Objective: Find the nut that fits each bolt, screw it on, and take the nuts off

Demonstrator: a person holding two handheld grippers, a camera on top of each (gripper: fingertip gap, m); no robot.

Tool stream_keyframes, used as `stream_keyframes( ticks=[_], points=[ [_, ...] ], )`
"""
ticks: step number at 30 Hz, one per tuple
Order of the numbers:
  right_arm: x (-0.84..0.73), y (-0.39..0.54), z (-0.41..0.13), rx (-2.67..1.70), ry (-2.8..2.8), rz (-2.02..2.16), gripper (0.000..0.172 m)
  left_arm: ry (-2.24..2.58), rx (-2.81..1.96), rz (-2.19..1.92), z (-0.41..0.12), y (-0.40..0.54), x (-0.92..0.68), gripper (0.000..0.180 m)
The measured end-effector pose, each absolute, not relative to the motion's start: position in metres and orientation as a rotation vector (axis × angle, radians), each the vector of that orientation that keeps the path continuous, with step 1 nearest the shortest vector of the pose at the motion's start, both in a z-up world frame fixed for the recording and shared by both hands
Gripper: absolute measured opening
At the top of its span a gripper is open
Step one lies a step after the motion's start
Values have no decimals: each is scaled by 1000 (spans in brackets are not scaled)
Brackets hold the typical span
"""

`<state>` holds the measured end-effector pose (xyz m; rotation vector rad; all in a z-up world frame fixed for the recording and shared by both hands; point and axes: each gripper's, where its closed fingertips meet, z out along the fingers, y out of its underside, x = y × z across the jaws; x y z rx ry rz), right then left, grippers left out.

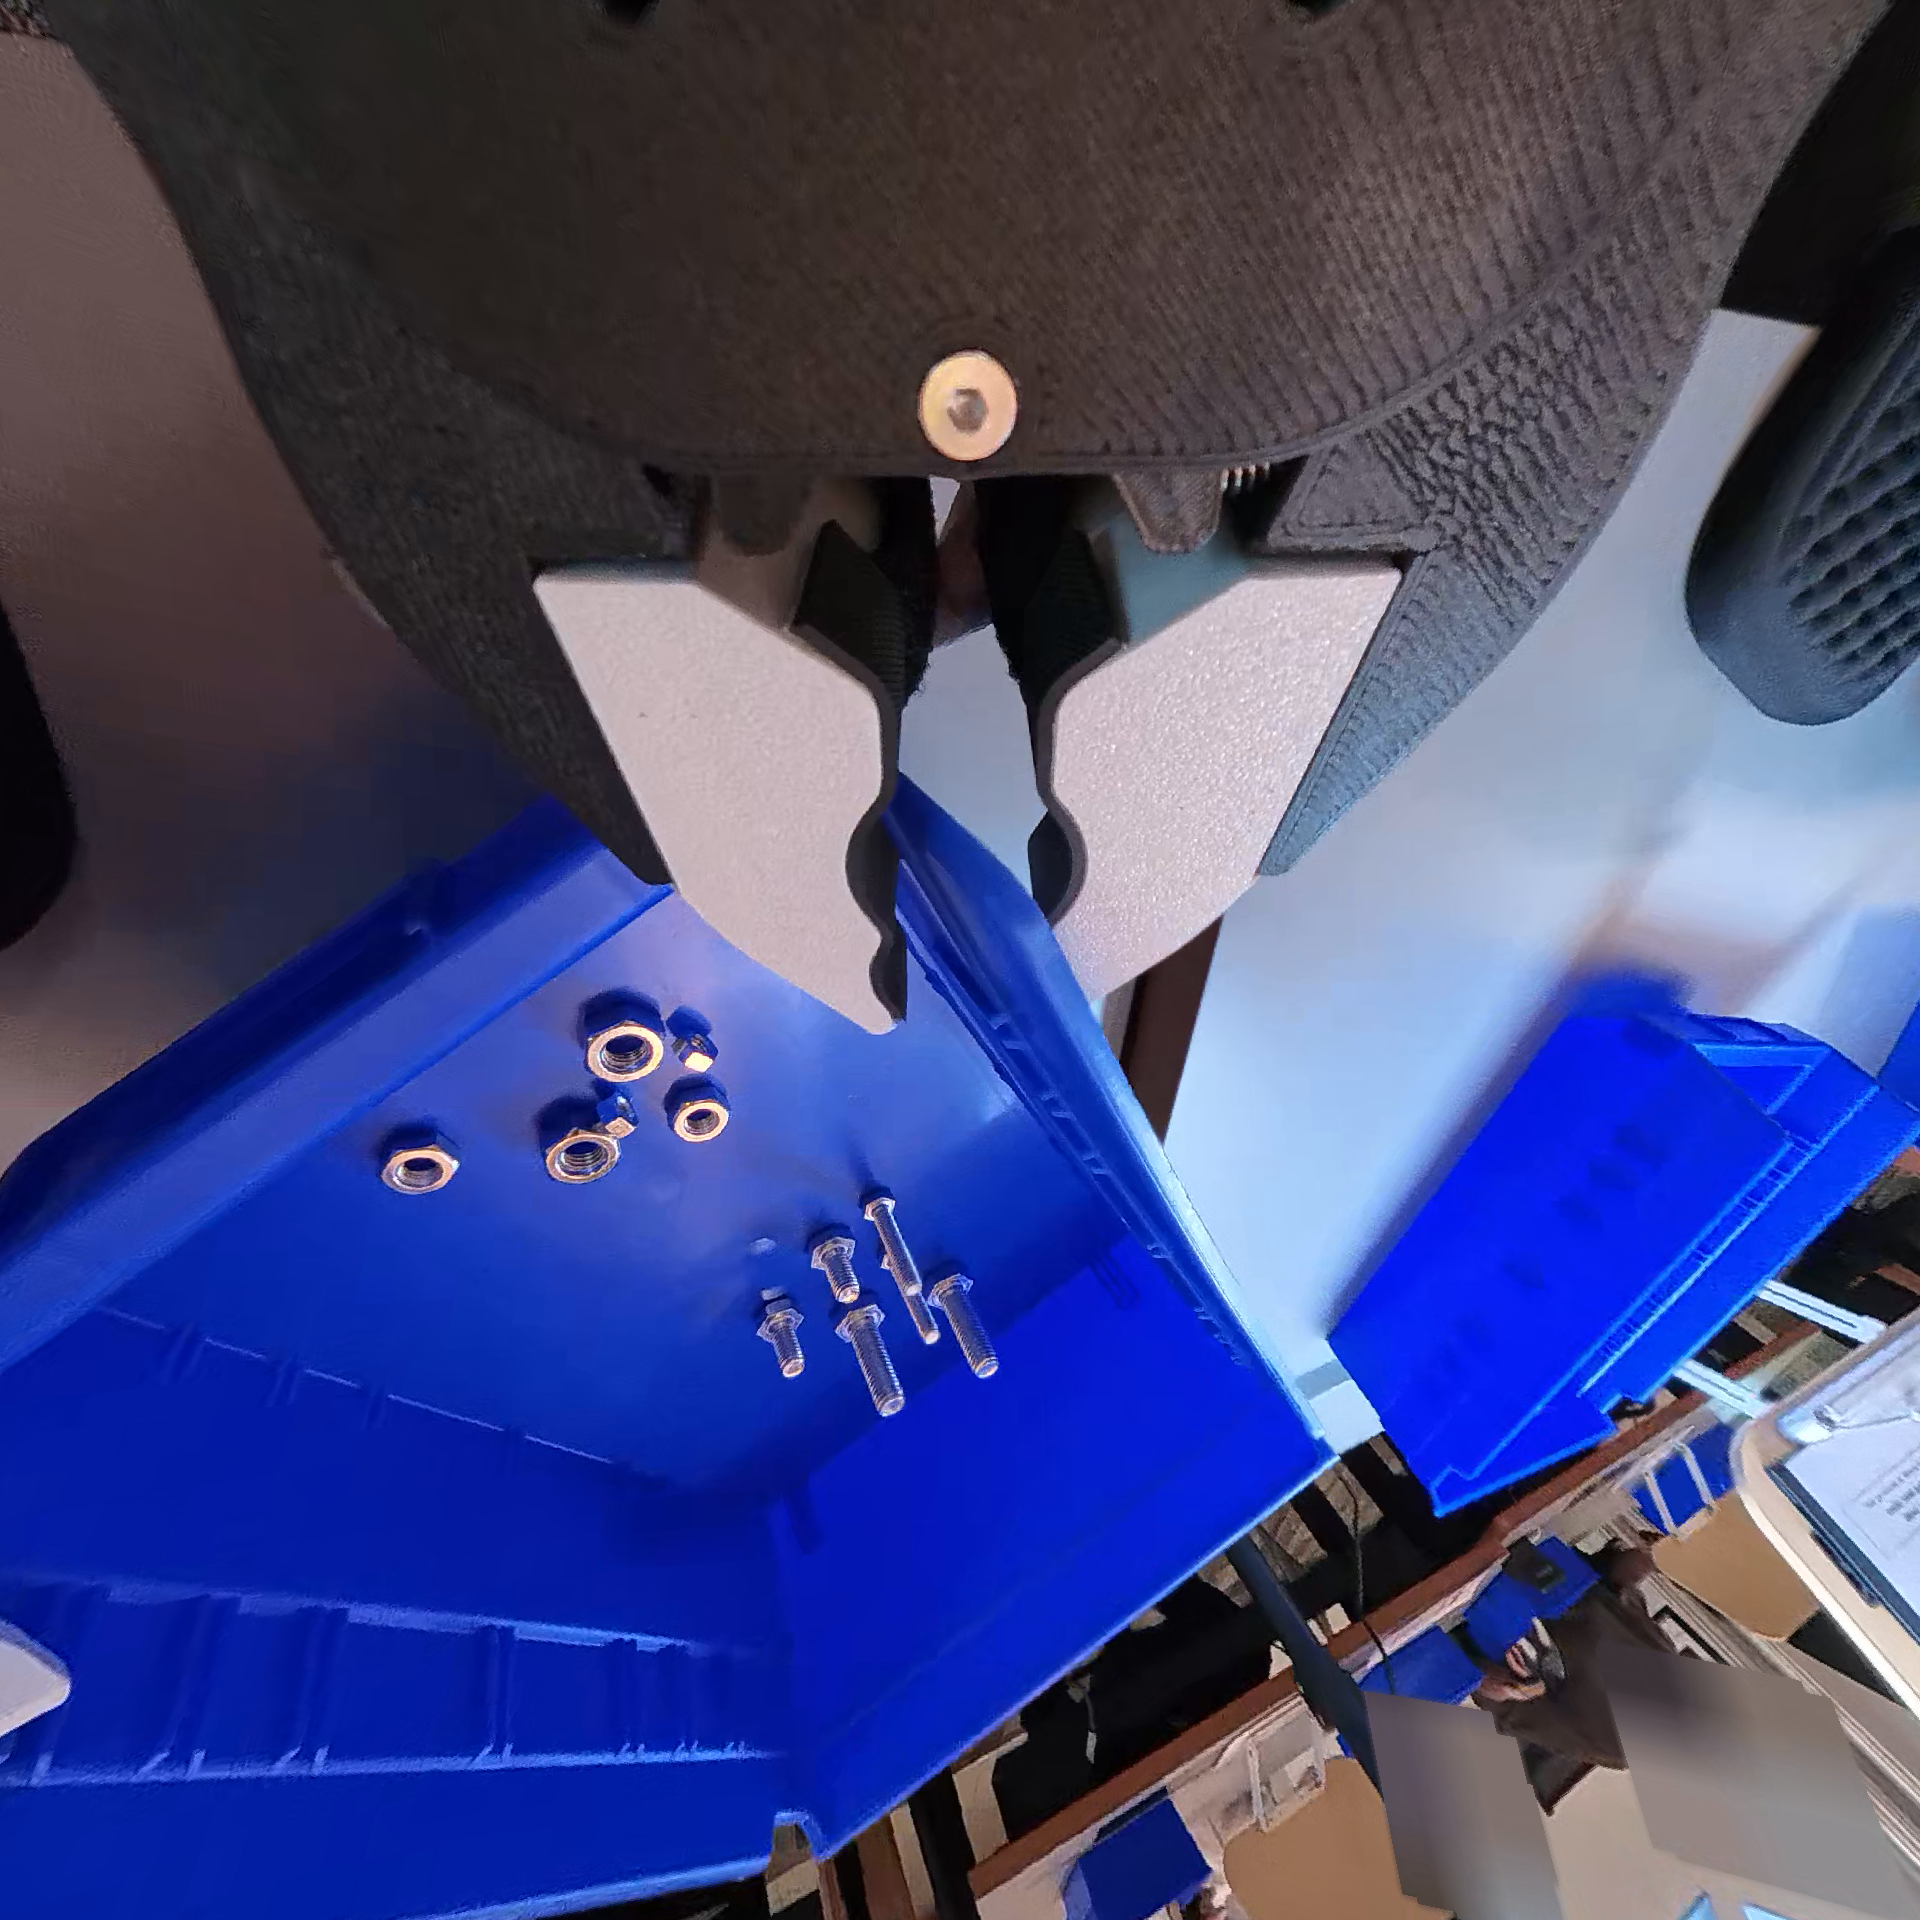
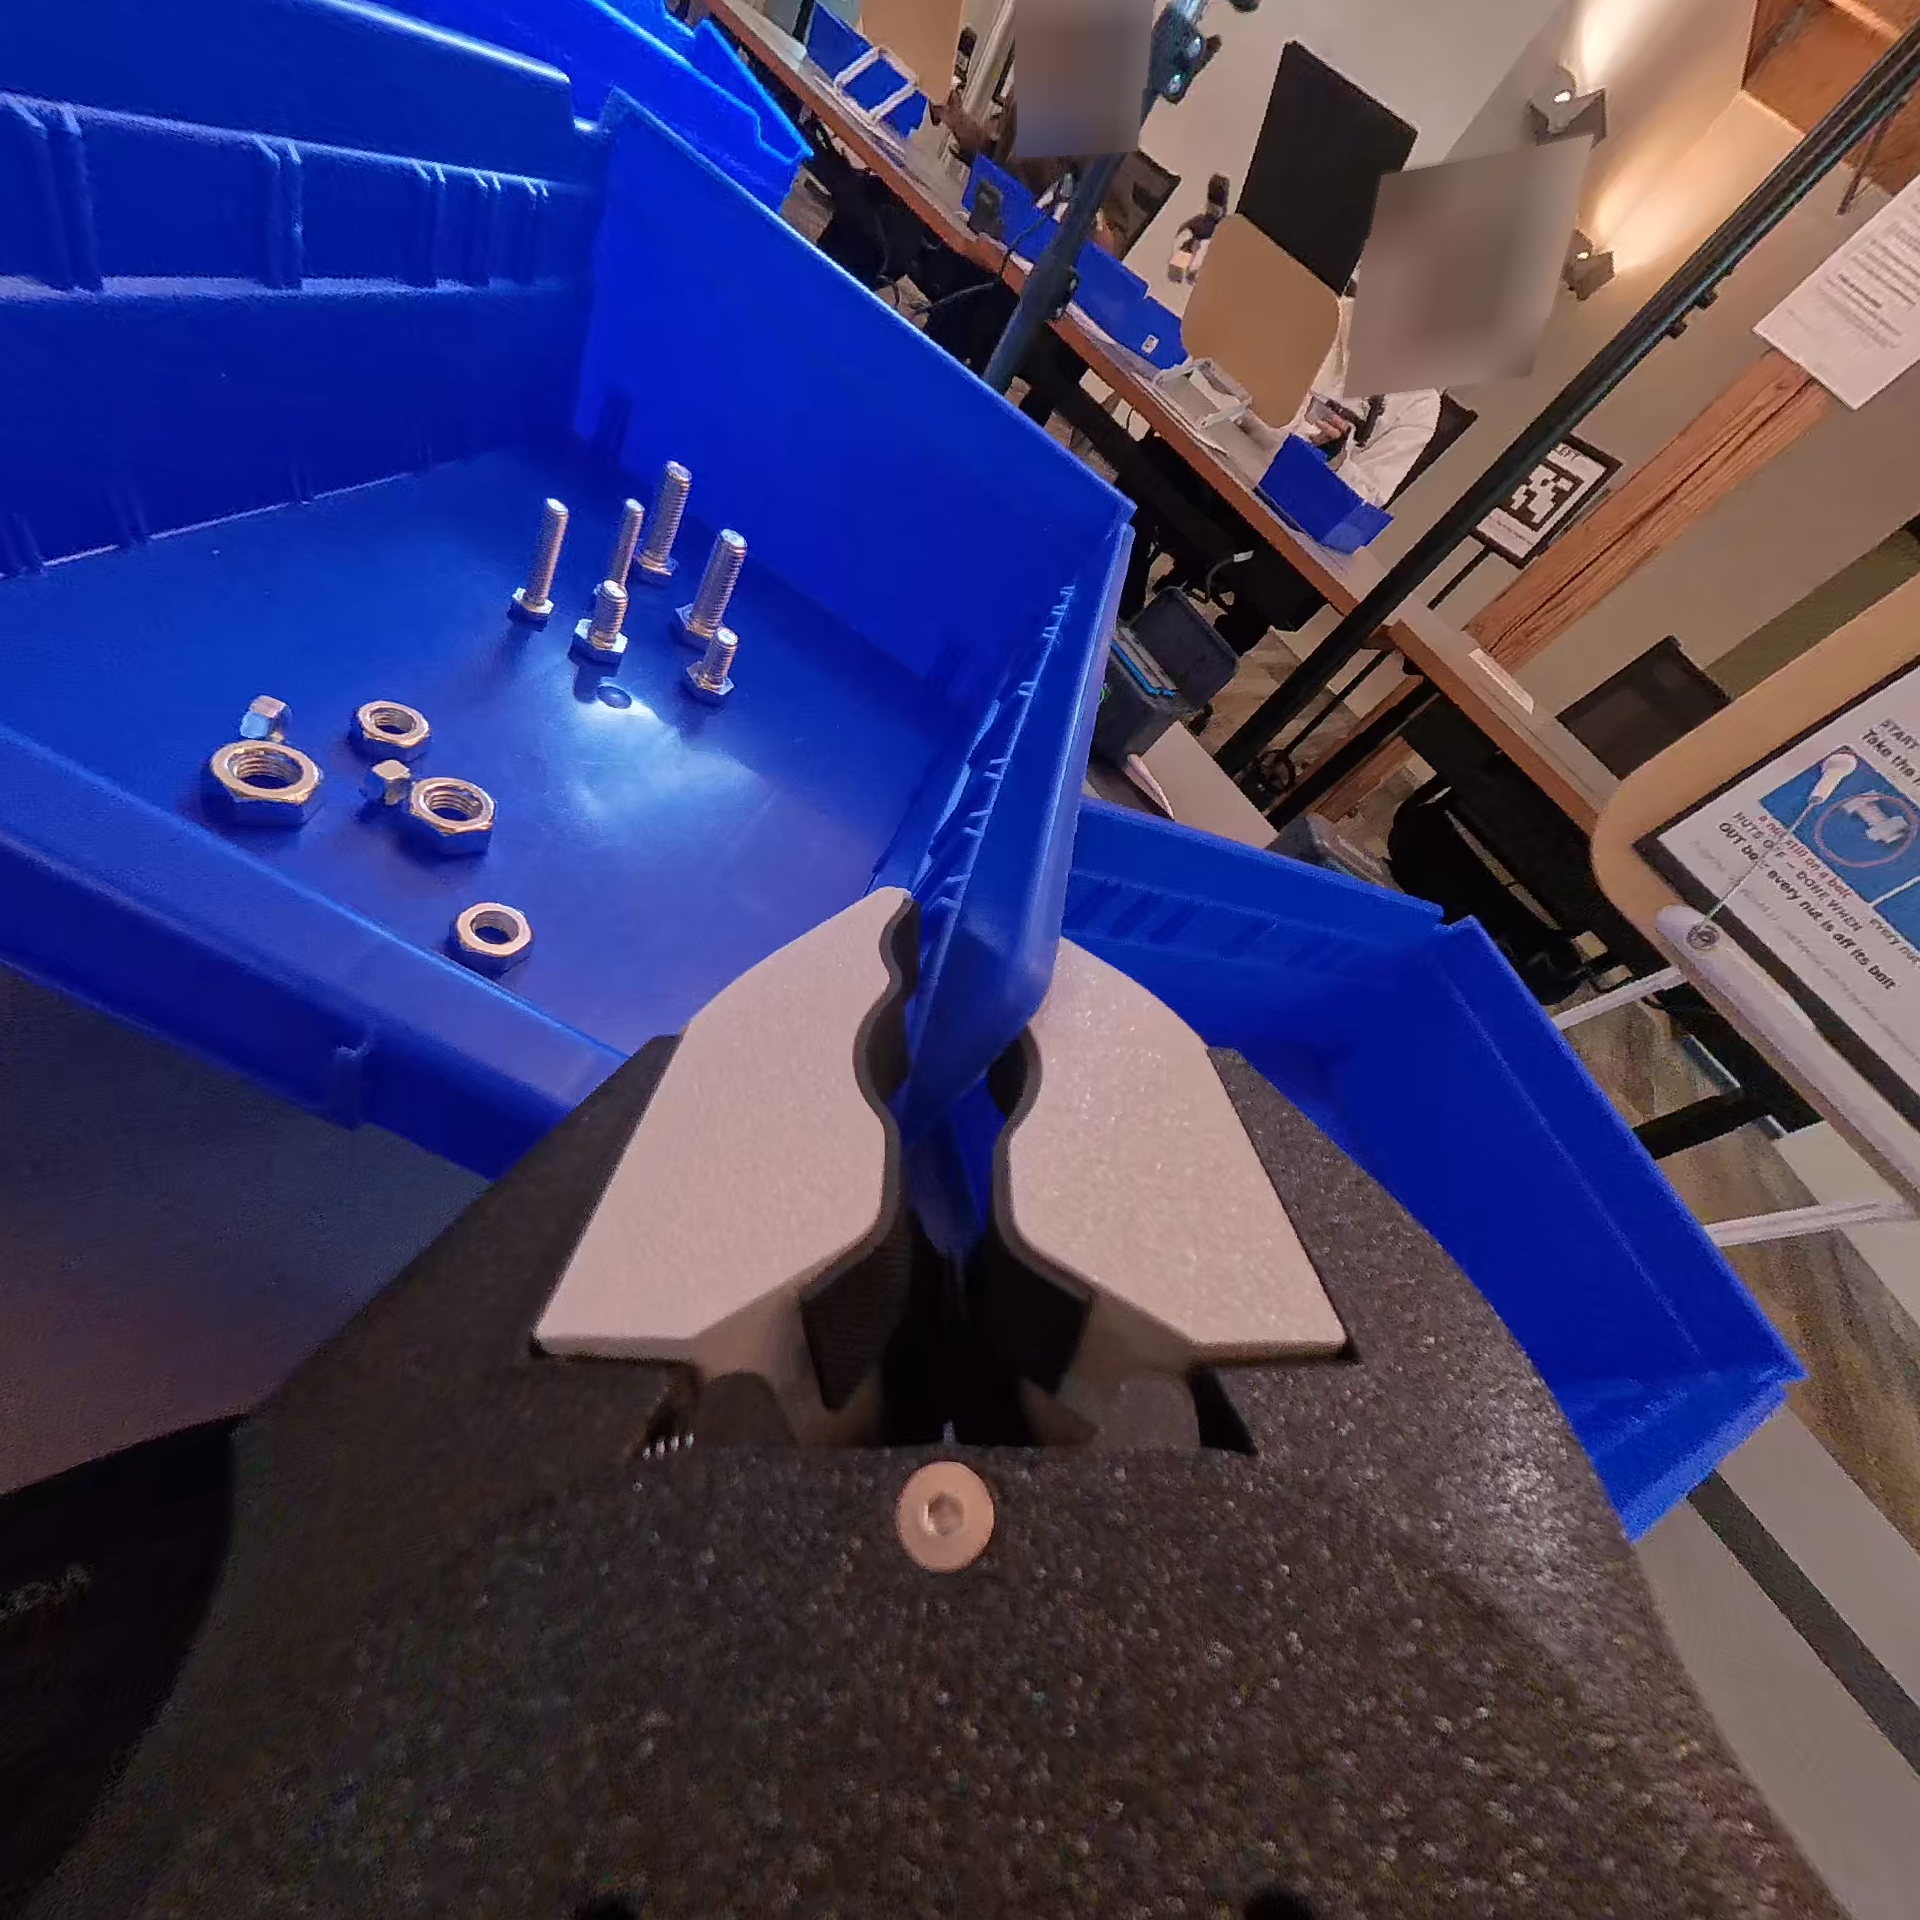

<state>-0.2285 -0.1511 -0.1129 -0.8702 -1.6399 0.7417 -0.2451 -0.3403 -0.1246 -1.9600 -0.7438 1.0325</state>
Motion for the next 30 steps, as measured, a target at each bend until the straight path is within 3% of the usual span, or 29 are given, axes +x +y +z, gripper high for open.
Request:
stream_keyframes(
  ticks=[14,15,17,19,22,26,30],
  points=[
    [-229,-147,-164,-916,-1739,706,15,-784,-1977,1013,-169,-338,-248,22],
    [-229,-148,-167,-916,-1765,726,20,-789,-1975,1014,-172,-339,-248,22],
    [-226,-152,-166,-910,-1775,774,54,-763,-1944,1016,-173,-336,-247,26],
    [-221,-155,-159,-904,-1773,829,76,-734,-1873,1042,-162,-333,-244,41],
    [-205,-147,-130,-913,-1683,946,82,-749,-1812,1061,-145,-335,-239,58],
    [-187,-83,-92,-1013,-1420,914,82,-732,-1683,1036,-118,-327,-226,63],
    [-179,-6,-109,-1196,-1323,717,92,-661,-1613,969,-97,-299,-205,65]
  ],
)
